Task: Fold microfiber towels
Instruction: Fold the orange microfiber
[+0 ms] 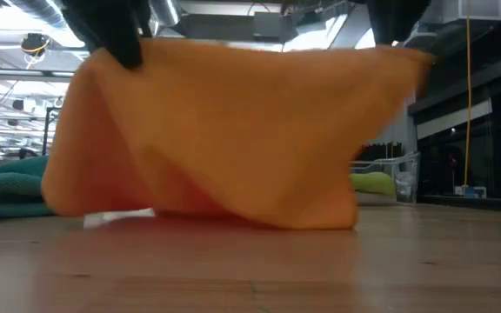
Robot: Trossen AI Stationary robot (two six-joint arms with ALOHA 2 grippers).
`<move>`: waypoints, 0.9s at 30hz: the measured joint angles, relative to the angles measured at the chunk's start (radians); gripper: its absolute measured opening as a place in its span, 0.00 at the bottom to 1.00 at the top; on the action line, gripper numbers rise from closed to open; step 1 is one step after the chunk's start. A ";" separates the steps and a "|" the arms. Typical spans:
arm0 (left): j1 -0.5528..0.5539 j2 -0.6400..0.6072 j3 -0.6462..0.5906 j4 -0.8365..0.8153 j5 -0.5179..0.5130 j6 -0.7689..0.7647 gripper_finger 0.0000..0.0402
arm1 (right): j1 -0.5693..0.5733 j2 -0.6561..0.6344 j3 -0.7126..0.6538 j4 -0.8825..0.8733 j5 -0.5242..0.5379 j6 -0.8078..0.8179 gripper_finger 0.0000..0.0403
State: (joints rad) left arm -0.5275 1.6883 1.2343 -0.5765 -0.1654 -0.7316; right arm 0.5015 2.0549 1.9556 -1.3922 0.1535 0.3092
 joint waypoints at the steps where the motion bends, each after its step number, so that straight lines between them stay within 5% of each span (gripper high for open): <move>1: -0.003 -0.005 0.000 0.000 0.000 0.000 0.13 | 0.003 0.003 0.000 0.000 -0.001 0.000 0.20; 9: -0.008 -0.014 0.000 0.002 0.015 -0.001 0.23 | 0.036 0.005 0.000 -0.001 -0.043 0.062 0.25; 21: -0.039 -0.014 0.000 0.001 0.026 0.064 0.23 | 0.109 0.005 0.000 0.109 -0.042 0.079 0.26; 27: -0.040 -0.014 0.000 0.001 0.026 0.094 0.23 | 0.156 0.005 0.000 0.171 0.056 0.097 0.26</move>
State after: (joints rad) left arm -0.5678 1.6741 1.2343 -0.5755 -0.1394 -0.6380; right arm 0.6570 2.0598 1.9556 -1.2211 0.2100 0.4063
